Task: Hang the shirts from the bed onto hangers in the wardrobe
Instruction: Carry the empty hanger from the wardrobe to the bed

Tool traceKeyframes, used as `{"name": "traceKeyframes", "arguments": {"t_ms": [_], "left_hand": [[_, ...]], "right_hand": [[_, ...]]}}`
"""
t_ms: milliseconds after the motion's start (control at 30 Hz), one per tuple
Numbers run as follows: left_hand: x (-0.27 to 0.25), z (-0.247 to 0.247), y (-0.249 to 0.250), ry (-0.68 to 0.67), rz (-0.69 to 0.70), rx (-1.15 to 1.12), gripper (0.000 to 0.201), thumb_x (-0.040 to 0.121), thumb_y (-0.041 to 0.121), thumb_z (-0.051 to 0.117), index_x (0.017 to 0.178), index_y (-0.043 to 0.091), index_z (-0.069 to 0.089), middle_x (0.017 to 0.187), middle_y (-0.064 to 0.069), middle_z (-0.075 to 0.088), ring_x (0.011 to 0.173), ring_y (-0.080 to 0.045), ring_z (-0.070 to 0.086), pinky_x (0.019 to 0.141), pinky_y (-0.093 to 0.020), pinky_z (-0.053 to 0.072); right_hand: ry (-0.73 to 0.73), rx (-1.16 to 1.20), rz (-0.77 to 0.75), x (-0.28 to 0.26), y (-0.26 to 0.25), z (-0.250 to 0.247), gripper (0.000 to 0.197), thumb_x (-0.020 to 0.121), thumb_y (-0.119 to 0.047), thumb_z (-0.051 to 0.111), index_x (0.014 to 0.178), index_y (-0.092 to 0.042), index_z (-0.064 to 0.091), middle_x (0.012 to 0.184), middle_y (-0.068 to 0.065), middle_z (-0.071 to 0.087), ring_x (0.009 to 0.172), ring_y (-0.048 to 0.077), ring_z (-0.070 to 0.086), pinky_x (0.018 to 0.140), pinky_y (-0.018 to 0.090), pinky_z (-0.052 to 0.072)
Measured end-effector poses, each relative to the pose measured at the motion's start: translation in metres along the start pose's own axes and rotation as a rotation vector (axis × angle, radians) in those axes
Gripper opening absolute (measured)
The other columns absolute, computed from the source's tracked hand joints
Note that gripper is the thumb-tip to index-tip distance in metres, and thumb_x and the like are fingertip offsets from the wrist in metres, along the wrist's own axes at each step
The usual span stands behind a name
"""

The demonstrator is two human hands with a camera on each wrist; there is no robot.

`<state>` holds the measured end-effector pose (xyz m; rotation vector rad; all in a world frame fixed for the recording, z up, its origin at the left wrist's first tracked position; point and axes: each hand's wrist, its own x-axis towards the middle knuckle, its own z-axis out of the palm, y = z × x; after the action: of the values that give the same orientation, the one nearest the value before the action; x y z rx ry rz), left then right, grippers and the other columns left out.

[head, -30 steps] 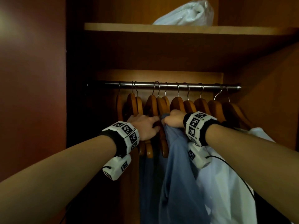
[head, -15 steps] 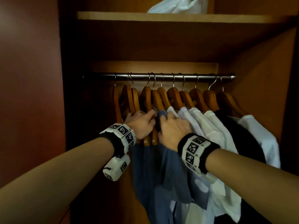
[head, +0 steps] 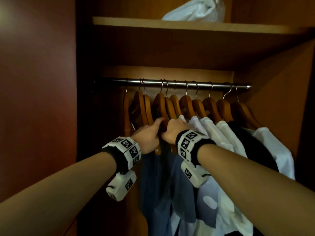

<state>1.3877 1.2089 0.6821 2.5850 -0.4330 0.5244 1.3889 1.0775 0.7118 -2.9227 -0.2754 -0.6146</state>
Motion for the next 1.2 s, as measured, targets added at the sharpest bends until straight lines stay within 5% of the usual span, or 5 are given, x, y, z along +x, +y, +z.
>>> {"name": "traceKeyframes", "arguments": {"t_ms": [267,467,667,933,1200], "left_hand": [[-0.012,-0.005,-0.012,-0.08,-0.021,0.166,0.081,0.097,0.015,0.045,0.156,0.012,-0.011,0.165,-0.008,-0.008,0.152,-0.018,-0.008,0.122,-0.03,-0.002],[0.0,-0.013,-0.012,-0.002,0.036,0.137,0.078,0.1,0.024,0.045,0.156,0.009,-0.006,0.165,-0.009,-0.004,0.152,-0.019,-0.005,0.12,-0.028,-0.002],[0.023,-0.025,0.01,0.19,0.056,0.098,0.087,0.093,0.03,0.057,0.156,0.005,0.001,0.164,-0.016,0.005,0.151,-0.029,0.004,0.122,-0.035,0.006],[0.017,-0.005,0.066,0.176,0.143,-0.058,0.043,0.096,0.036,0.056,0.126,0.007,0.051,0.12,-0.027,0.059,0.111,-0.047,0.057,0.094,-0.052,0.049],[-0.086,0.039,0.182,0.155,0.499,0.08,0.042,0.099,0.045,0.051,0.119,0.008,0.053,0.111,-0.018,0.062,0.105,-0.04,0.057,0.082,-0.045,0.047]], "right_hand": [[0.014,-0.023,-0.033,-0.004,-0.015,-0.003,0.026,0.097,-0.037,0.05,0.097,-0.014,0.062,0.105,0.009,0.059,0.111,0.029,0.054,0.093,0.04,0.045],[0.067,0.054,0.012,-0.017,-0.007,-0.021,0.032,0.096,-0.037,0.051,0.072,-0.015,0.051,0.074,0.001,0.051,0.083,0.027,0.057,0.076,0.033,0.043],[0.134,-0.089,0.034,-0.084,0.021,-0.017,0.062,0.09,-0.05,0.042,0.141,-0.015,0.044,0.135,0.01,0.047,0.121,0.034,0.047,0.1,0.034,0.039],[0.039,-0.002,0.195,-0.238,0.061,-0.052,0.032,0.097,-0.042,0.055,0.079,-0.017,0.046,0.067,-0.003,0.05,0.06,0.016,0.051,0.061,0.032,0.041],[-0.066,-0.263,0.613,-0.383,0.114,-0.091,0.024,0.089,-0.038,0.055,0.097,-0.016,0.057,0.091,0.004,0.06,0.083,0.03,0.062,0.07,0.033,0.048]]}}
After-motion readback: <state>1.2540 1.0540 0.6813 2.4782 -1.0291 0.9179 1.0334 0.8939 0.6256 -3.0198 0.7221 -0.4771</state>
